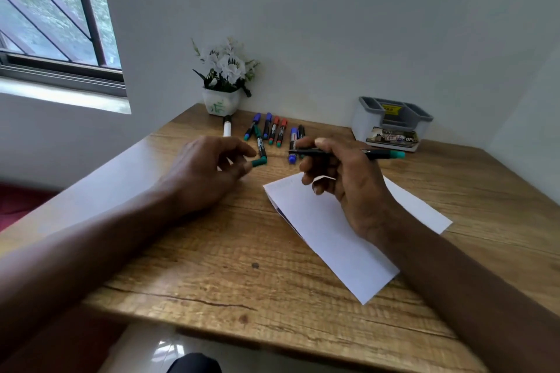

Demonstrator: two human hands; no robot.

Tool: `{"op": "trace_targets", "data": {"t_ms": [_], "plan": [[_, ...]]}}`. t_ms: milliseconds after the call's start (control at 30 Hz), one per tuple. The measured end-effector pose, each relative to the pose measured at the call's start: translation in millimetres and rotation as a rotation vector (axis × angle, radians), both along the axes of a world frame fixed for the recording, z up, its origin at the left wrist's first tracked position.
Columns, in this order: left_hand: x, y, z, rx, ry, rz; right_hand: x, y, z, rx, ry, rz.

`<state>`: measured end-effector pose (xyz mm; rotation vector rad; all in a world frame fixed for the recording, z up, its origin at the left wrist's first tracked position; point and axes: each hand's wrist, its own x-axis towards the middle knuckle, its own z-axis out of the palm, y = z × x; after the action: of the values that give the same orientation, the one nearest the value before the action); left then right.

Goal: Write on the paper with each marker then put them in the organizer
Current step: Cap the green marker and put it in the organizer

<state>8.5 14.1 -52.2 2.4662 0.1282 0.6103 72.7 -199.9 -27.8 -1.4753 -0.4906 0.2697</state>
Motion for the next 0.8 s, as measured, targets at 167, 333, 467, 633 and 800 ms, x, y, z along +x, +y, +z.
{"op": "trace_targets", "data": {"t_ms": [167,333,467,633,800], "plan": [[-8.8,-4.2,0.9,-0.171,-0.189,-0.215,4.0,-4.9,0.4,0.011,-0.073,0.063],[-7.1,-6.4,-0.1,-0.166,-0.256,-0.311,5.6,-5.1,-3.2,-0.038,-0.118,0.119],[-7.1,-7.4,2.2,-0.112,-0.241,-0.361,7.3,-3.6,-6.6,-0.042,-0.128,0.128],[-7.3,-7.0,3.8,-0.132,-0.276,-0.299,11.3,-4.8,-6.8,0.062,-0.138,0.108],[-8.3,-9.1,2.7,-0.121,-0.244,-0.344,10.4,-4.2,-8.6,0.050,-0.155,0.162]]}}
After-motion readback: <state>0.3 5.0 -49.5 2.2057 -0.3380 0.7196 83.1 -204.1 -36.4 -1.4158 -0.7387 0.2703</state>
